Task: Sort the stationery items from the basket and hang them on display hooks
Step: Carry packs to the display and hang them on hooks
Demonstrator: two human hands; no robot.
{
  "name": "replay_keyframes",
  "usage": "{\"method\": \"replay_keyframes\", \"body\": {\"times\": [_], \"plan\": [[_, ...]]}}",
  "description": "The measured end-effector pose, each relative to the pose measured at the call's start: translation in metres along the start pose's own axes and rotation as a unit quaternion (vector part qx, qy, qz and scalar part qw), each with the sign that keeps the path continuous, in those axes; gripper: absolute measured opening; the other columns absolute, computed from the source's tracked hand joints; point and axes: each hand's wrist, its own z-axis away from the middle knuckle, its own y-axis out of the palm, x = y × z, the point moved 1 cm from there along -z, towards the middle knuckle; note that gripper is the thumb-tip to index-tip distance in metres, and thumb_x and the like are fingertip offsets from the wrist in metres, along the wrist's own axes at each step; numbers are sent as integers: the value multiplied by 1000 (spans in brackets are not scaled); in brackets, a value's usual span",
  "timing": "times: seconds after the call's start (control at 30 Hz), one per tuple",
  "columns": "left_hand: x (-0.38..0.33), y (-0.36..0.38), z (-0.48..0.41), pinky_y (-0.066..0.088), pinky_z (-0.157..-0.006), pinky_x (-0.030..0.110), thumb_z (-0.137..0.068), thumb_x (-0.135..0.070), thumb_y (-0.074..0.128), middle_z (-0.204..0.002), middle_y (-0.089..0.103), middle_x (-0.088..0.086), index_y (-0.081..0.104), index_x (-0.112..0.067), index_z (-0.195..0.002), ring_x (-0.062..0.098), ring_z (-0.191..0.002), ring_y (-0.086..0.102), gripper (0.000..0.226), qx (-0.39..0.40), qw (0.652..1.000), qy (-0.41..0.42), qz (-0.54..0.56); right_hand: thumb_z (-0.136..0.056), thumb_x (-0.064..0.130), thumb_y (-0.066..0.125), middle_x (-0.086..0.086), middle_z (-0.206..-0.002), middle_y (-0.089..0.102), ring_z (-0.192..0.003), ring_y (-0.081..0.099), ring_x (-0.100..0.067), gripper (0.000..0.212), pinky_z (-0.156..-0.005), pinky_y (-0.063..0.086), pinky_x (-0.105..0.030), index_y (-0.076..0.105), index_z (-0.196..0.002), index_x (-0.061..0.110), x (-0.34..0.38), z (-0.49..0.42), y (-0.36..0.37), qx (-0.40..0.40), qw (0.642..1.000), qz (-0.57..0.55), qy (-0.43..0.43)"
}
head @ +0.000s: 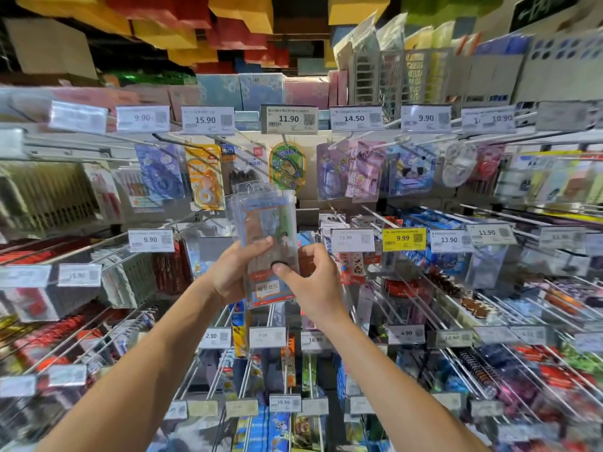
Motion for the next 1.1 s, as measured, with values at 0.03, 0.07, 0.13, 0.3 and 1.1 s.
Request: {"method": "replay_keyframes", "body": {"times": [0.03,0.07,0.13,0.3,1.1], "plan": [[-1,1,1,61,-81,43,-78,-42,84,-119,71,26,71,-4,-121,36,-100,74,59,-3,1000,-1,5,-74,46,80,8,-79,66,-73,63,-14,33,-69,54,-40,54,-87,29,0,-1,-1,5,1000,1,6],[-2,2,3,61,-81,44,-76,-48,86,-121,70,27,70,-4,-124,37,-103,73,66,-5,1000,-4,12,-76,46,79,9,-79,65,-73,62,-13,31,-69,53,-37,54,-86,30,-1,0,-3,12,1000,1,8],[-4,4,5,61,-82,43,-72,-62,84,-125,70,24,70,-9,-128,36,-107,73,79,-1,1000,-10,19,-80,48,76,18,-77,64,-71,59,-3,24,-64,45,-17,54,-82,38,-1,3,-6,37,999,-7,13],[-5,7,2,45,-111,47,-84,-77,50,-141,64,13,63,-23,-139,28,-129,63,78,-20,999,-30,32,-84,38,75,-20,-101,66,-96,63,-38,43,-92,53,-54,56,-104,6,-1,11,-12,67,989,-108,79],[1,12,-3,62,-84,50,-91,-55,62,-115,72,23,66,-6,-127,38,-102,73,61,-71,996,-5,63,-80,35,86,21,-83,63,-79,61,10,31,-66,43,-8,62,-98,31,16,17,-7,-131,990,52,18]]}}
